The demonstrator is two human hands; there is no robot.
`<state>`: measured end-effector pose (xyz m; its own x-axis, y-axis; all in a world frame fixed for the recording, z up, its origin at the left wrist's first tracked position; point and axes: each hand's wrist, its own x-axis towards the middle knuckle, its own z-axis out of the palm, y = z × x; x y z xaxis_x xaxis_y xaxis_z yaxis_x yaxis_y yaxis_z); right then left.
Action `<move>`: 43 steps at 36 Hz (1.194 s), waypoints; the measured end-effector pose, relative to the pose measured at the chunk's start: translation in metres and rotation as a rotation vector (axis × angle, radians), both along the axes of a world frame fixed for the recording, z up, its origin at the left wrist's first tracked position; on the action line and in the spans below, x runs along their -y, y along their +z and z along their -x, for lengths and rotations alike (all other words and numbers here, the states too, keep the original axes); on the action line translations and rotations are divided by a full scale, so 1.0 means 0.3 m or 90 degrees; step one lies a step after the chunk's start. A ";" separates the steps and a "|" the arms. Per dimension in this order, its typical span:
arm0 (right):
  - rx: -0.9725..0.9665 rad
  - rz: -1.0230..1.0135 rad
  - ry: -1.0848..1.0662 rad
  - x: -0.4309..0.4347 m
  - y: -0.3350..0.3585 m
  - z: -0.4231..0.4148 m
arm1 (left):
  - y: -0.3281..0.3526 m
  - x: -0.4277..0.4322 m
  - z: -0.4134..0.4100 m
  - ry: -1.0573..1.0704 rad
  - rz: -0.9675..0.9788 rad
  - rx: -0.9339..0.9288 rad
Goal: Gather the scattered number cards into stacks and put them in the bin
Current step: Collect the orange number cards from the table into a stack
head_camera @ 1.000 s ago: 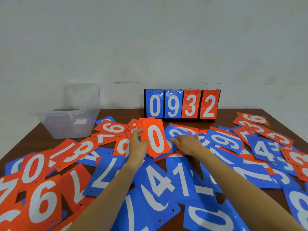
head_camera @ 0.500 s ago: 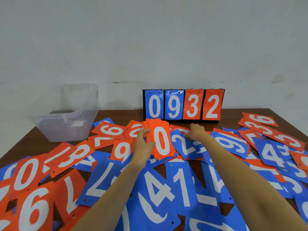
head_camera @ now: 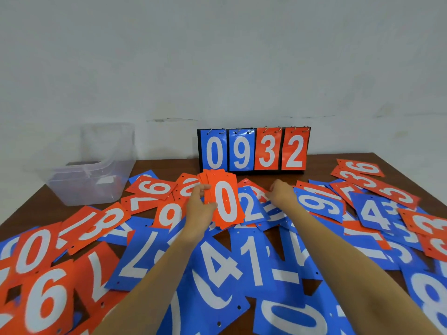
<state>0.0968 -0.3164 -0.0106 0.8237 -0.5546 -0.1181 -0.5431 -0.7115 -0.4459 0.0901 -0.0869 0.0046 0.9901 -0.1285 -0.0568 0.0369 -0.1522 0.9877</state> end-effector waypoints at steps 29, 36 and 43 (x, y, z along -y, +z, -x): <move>0.368 0.034 0.010 -0.078 0.220 0.167 | 0.087 -0.015 0.116 0.025 -0.051 0.020; 0.465 -0.169 0.011 -0.096 0.286 0.323 | 0.142 -0.039 0.208 0.033 -0.032 0.044; 0.341 -0.415 0.068 -0.170 0.286 0.431 | 0.175 -0.055 0.300 0.018 0.066 0.070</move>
